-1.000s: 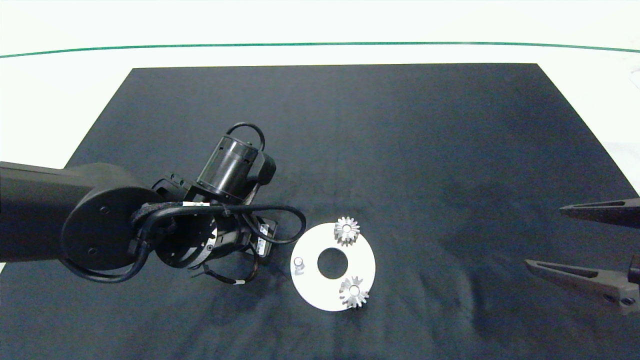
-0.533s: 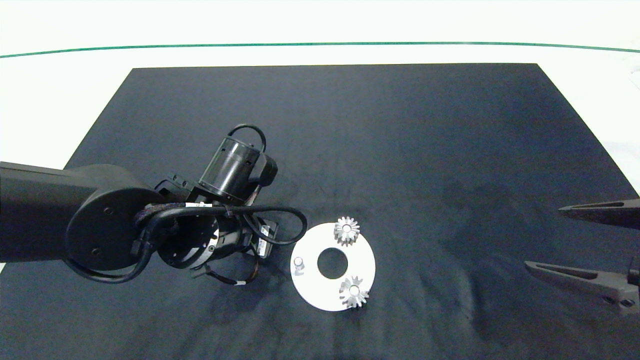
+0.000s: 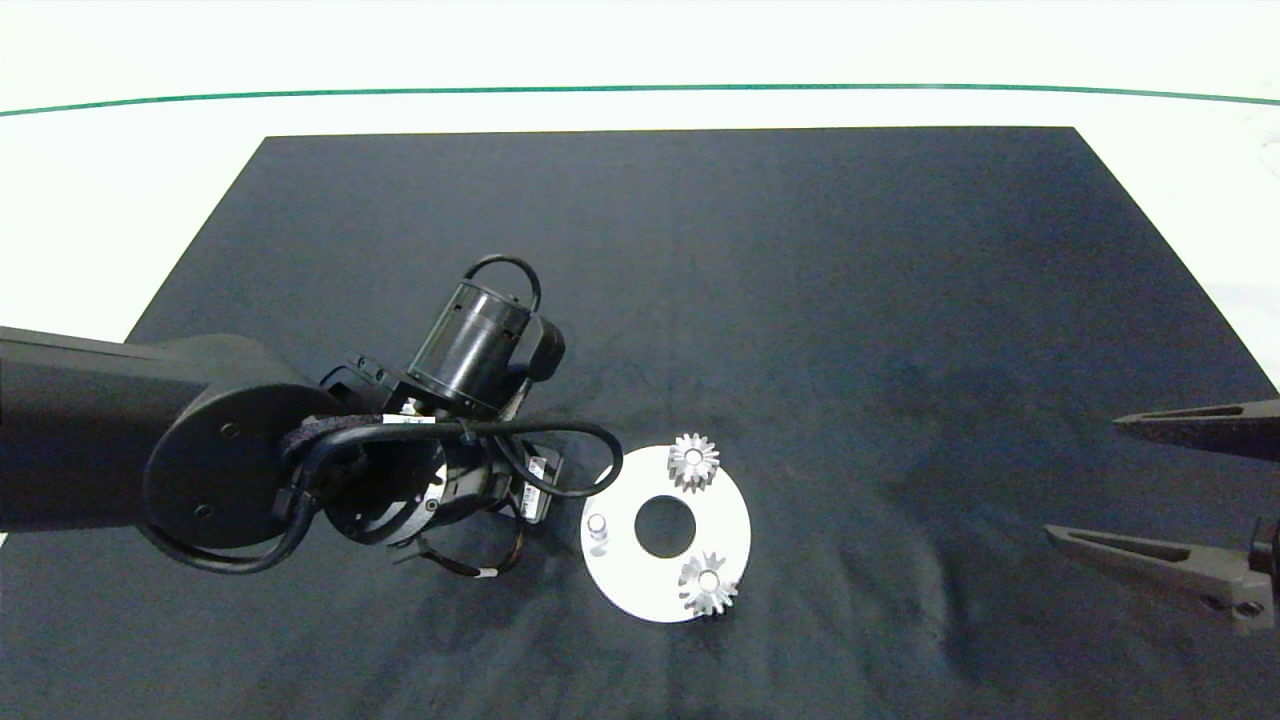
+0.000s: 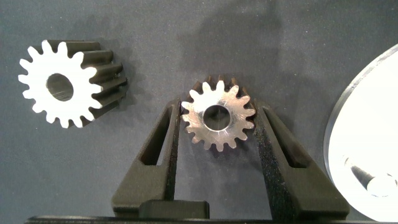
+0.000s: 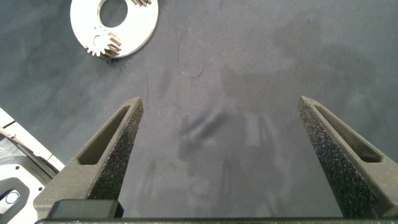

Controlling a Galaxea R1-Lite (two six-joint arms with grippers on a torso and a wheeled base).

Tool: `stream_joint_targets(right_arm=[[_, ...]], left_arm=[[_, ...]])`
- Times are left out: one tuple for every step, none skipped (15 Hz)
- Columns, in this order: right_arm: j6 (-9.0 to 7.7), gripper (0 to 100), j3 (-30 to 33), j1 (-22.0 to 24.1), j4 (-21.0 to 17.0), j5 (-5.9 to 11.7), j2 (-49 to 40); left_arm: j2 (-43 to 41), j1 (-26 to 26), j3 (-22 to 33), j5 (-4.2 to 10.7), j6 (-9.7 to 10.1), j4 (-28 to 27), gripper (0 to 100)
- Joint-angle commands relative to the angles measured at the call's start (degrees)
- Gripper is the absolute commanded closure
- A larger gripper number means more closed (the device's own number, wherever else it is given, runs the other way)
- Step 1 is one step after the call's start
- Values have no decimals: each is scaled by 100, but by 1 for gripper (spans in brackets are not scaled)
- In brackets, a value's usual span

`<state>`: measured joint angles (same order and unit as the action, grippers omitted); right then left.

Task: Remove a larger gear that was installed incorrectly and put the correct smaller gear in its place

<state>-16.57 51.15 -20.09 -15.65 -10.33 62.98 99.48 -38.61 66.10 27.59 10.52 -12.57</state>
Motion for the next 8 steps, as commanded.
stream_joint_targets(right_arm=[[-13,0,-9,-4,-8,-5,22],[-13,0,-9,-4,-8,-5,22],[-13,0,-9,-4,-8,-5,22],[-13,0,-9,-4,-8,-5,22],[-13,0,-9,-4,-8,-5,22],[-13,0,-9,-4,-8,-5,22],[-13,0,-18,-4,45,-5,22],[-13,0,-61,-4,115,-5,22]], left_arm=[[19,-33,0,19,64,0,70],[19,-86,-9,10,82,9,71],[19,-103,-18,10,82,9,73],[28,-103,-18,10,82,9,76],[46,-94,-27,10,82,9,77],[54,-94,-36,10,82,9,79],[54,-103,-44,1,82,18,82],[37,-86,-36,-25,91,44,83]])
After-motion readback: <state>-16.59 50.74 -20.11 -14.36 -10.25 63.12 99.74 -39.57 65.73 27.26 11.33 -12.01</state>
